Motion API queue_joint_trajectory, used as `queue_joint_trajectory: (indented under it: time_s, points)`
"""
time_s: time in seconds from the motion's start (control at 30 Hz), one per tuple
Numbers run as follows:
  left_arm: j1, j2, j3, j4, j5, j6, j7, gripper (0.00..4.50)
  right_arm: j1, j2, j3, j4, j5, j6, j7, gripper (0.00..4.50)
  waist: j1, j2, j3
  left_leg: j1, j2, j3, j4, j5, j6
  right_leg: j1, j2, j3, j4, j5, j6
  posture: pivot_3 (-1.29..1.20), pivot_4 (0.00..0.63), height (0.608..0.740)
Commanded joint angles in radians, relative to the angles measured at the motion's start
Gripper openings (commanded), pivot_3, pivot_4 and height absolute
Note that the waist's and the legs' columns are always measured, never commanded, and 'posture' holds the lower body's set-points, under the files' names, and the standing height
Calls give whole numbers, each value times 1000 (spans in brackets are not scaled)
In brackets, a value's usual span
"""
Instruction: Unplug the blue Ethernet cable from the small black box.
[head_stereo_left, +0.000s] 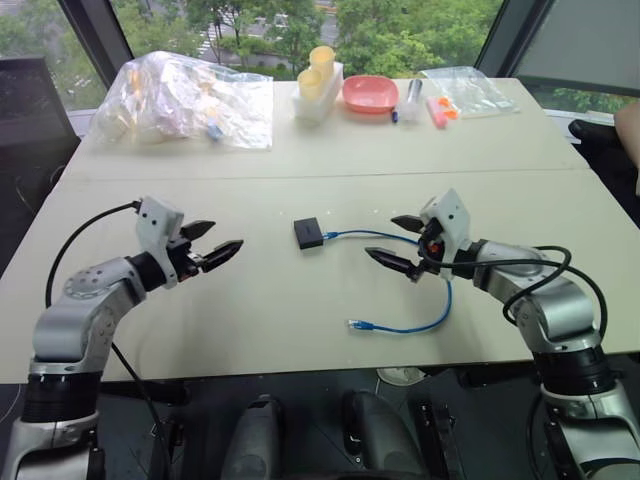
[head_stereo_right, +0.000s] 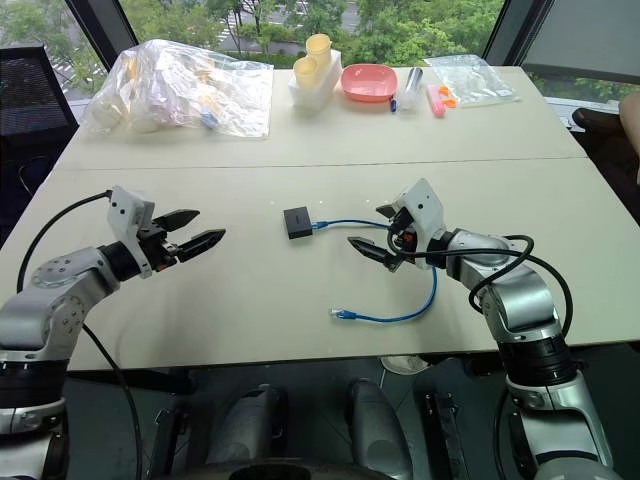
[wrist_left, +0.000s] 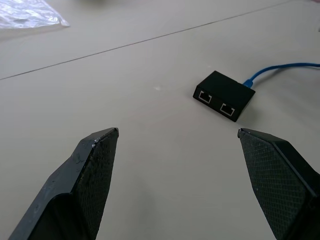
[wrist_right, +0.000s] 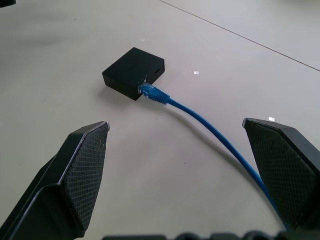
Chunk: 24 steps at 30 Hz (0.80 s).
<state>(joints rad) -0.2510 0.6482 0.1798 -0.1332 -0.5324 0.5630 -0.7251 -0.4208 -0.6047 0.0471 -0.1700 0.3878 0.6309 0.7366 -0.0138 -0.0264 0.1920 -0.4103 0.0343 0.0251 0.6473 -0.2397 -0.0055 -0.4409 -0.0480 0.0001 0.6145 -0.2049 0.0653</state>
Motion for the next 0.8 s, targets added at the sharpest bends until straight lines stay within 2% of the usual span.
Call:
queue_joint_trajectory:
  time_s: [0.03,0.23,0.43,0.57,0.67,0.8]
  points:
    - [-25,12,6,-27,1,-22,-25,3939,-51,18,13,58,-23,-59,28,4500,0,0,0,0,0,0,0,0,0,0,0,0,0,0,0,0,150,740]
    - [-33,26,14,-20,21,-58,-54,3939,-126,44,63,203,-83,-165,86,4500,1,0,0,0,0,0,0,0,0,0,0,0,0,0,0,0,150,740]
    - [-5,116,12,-113,-98,67,-206,3939,-445,209,185,757,-241,-394,162,4500,-24,0,0,1,1,1,0,0,0,0,2,0,2,1,-2,0,150,740]
    - [10,109,22,-156,-145,110,-195,3939,-613,275,225,1120,-332,-545,238,4500,-25,0,1,1,1,0,-1,0,0,0,2,0,2,1,-1,0,150,740]
    - [34,89,35,-190,-160,124,-156,3939,-678,300,246,1285,-392,-624,285,4500,-23,0,1,0,0,0,-1,0,0,0,1,0,2,1,0,0,150,740]
    - [79,88,70,-260,-222,176,-130,3939,-730,336,243,1404,-442,-681,324,4500,-30,0,0,0,0,1,-1,0,0,0,0,1,2,1,0,0,150,740]
